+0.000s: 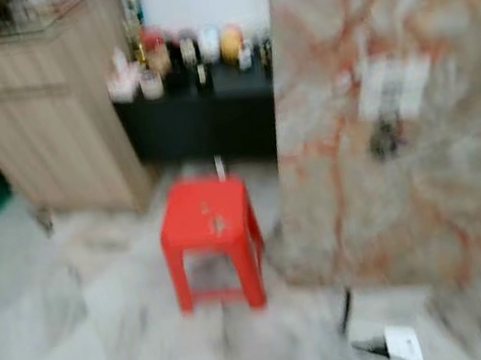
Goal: Hang keys on a hook
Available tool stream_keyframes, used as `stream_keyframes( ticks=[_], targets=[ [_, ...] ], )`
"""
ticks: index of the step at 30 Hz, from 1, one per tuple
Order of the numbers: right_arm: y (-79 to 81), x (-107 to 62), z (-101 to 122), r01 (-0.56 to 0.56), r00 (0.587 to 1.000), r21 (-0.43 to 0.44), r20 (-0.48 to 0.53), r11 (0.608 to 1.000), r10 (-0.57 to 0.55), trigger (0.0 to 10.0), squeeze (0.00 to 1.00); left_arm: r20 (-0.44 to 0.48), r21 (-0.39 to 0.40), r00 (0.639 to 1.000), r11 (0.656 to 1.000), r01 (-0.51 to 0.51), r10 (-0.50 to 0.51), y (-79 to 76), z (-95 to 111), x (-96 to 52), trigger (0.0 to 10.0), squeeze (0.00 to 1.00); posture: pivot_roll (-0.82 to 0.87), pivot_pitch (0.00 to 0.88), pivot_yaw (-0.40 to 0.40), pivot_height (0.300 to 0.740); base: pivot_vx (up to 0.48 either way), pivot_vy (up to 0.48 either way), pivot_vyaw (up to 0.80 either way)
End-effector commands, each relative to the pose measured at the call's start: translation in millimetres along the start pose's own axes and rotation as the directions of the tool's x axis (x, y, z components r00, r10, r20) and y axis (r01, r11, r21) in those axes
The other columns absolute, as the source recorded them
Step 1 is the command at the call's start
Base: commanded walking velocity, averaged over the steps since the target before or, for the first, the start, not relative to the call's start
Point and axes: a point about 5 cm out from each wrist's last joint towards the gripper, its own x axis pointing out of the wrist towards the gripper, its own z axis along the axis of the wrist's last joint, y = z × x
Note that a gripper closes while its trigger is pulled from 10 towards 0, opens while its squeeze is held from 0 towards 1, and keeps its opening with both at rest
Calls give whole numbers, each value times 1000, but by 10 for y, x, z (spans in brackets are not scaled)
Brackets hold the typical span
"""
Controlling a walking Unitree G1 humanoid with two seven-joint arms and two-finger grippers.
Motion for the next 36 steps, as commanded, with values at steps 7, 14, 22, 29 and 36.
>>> stream_keyframes(
  ticks=[7,14,22,29,36],
  targets=[
    [-94,-22,-52,27,1000,13,-10,1000,-27,10000,0,3,-13,1000,1000,14,-14,-51,10,6,10000,0,22,0,-2,740,0,480,0],
    [-100,-23,-56,23,1000,0,-14,1000,-23,10000,0,-4,-17,1000,1000,13,-13,-55,-12,3,10000,0,21,0,-4,740,0,480,0],
    [-101,-24,-61,24,1000,-2,-15,1000,-24,10000,0,-4,-16,1000,1000,14,-14,-58,-12,3,10000,0,21,0,-4,740,0,480,0],
    [-96,-24,-64,22,1000,-1,-15,1000,-22,10000,0,4,-17,1000,1000,19,-19,-59,-3,4,10000,0,26,0,-4,740,0,190,0],
    [-95,-23,-60,22,1000,-1,-14,1000,-22,10000,0,13,-25,999,999,29,-29,-71,9,5,10000,0,29,0,-8,740,0,0,0]
  ],
)
